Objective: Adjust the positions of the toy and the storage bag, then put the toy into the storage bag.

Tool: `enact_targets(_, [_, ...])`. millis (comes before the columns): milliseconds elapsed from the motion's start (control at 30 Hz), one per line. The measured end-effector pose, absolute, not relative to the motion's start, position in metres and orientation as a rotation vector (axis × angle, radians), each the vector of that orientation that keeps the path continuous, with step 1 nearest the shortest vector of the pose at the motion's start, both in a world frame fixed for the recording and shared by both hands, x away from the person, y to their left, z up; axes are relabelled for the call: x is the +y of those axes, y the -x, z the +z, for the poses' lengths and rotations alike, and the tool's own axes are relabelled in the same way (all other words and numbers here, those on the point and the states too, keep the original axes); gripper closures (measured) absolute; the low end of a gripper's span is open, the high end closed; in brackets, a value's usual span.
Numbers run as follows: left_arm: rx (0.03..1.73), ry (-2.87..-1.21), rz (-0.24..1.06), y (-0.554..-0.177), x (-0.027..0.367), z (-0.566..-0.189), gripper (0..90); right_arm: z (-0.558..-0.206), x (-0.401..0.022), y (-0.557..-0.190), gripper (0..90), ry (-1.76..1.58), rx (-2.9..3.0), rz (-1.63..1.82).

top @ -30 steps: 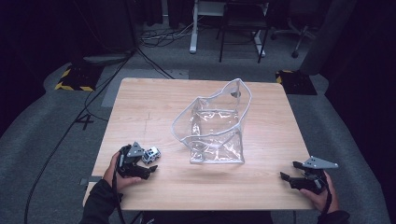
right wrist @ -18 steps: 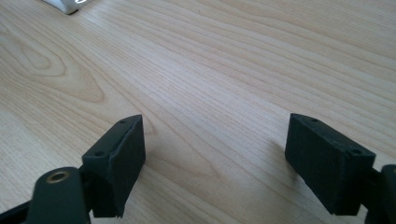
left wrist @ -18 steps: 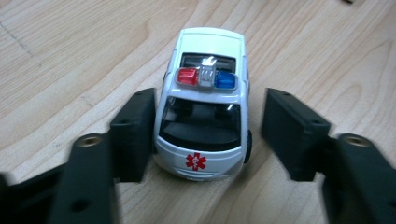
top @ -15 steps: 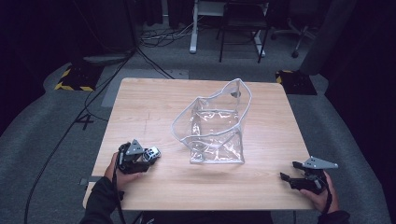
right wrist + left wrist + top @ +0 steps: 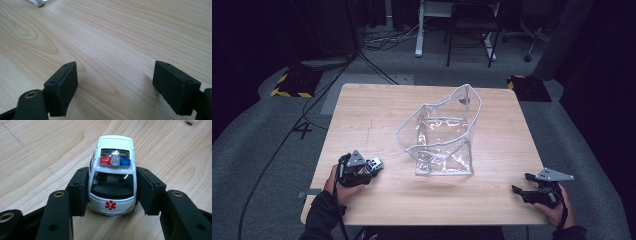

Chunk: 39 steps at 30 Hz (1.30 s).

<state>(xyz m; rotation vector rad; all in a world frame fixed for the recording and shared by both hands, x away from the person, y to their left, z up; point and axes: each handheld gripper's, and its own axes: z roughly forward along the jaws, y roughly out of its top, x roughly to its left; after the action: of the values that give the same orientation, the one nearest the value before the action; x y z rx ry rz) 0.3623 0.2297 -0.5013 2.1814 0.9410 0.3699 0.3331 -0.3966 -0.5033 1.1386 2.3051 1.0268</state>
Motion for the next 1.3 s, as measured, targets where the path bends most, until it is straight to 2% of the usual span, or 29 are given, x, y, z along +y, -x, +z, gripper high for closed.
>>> enact_targets(800, [0.965,-2.171,0.369,-0.3632,0.2296,-0.5013,48.0,-0.5031,-0.3966,-0.3319,20.4,-1.144,2.307,1.031])
enact_targets(1300, [0.976,-2.084,0.38,-0.3588,0.2361,-0.4971,48.1,-0.5032,-0.3963,-0.3318,20.3,-1.146,2.306,1.032])
